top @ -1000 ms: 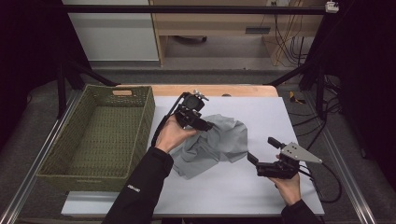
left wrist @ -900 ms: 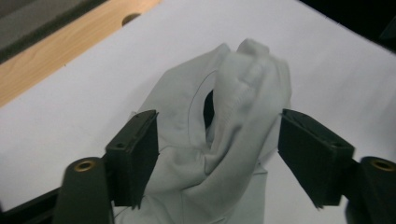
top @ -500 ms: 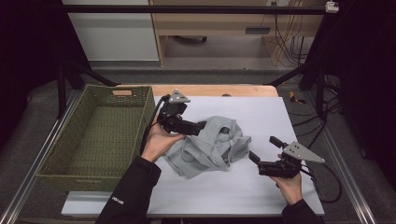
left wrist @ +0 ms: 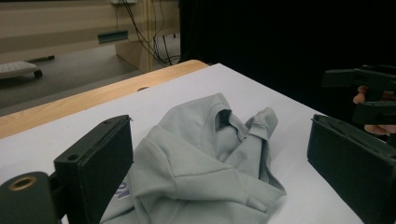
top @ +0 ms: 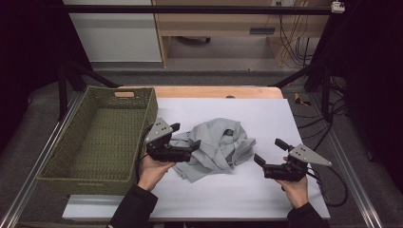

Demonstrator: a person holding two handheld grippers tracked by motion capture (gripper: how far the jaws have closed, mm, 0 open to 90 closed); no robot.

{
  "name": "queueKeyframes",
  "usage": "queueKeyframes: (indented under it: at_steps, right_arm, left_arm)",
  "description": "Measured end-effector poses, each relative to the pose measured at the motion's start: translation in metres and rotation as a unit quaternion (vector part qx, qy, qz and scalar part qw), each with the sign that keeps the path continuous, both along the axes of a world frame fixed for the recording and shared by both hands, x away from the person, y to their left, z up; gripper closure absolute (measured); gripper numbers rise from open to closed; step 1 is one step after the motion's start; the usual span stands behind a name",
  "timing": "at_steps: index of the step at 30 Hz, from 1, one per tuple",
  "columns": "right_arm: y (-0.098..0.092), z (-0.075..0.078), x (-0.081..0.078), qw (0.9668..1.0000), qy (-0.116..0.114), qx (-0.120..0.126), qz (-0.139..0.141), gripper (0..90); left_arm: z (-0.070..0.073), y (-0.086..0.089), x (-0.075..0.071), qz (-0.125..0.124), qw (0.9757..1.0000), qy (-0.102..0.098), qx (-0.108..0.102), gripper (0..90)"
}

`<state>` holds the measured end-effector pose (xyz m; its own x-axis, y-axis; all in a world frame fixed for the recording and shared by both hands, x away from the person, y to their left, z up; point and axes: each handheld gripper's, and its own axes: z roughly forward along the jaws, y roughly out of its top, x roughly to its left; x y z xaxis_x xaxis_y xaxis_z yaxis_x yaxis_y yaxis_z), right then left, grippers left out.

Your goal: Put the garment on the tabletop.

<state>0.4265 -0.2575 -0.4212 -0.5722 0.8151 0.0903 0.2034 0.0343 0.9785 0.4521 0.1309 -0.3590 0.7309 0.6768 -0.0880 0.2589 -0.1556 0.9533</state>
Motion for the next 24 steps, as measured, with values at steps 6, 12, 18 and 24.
queueKeyframes:
  at_steps: [6, 12, 18, 24]
  right_arm:
    - [0.0, 0.0, 0.0, 1.0, 0.004, 0.003, -0.001, 0.3]
    - [-0.001, -0.001, -0.001, 1.0, 0.004, 0.003, 0.001, 0.3]
    - [-0.003, -0.002, -0.001, 1.0, 0.002, 0.004, 0.005, 0.3]
    - [-0.004, -0.003, -0.002, 1.0, 0.001, 0.003, 0.006, 0.3]
  left_arm:
    - [-0.021, 0.011, -0.014, 0.015, 0.9995, -0.027, -0.008, 5.7]
    - [-0.038, 0.025, -0.021, 0.027, 0.9987, -0.031, -0.031, 5.0]
    - [-0.041, 0.034, -0.026, 0.036, 0.9984, -0.034, -0.029, 4.8]
    - [-0.042, 0.035, -0.028, 0.035, 0.9985, -0.034, -0.023, 4.8]
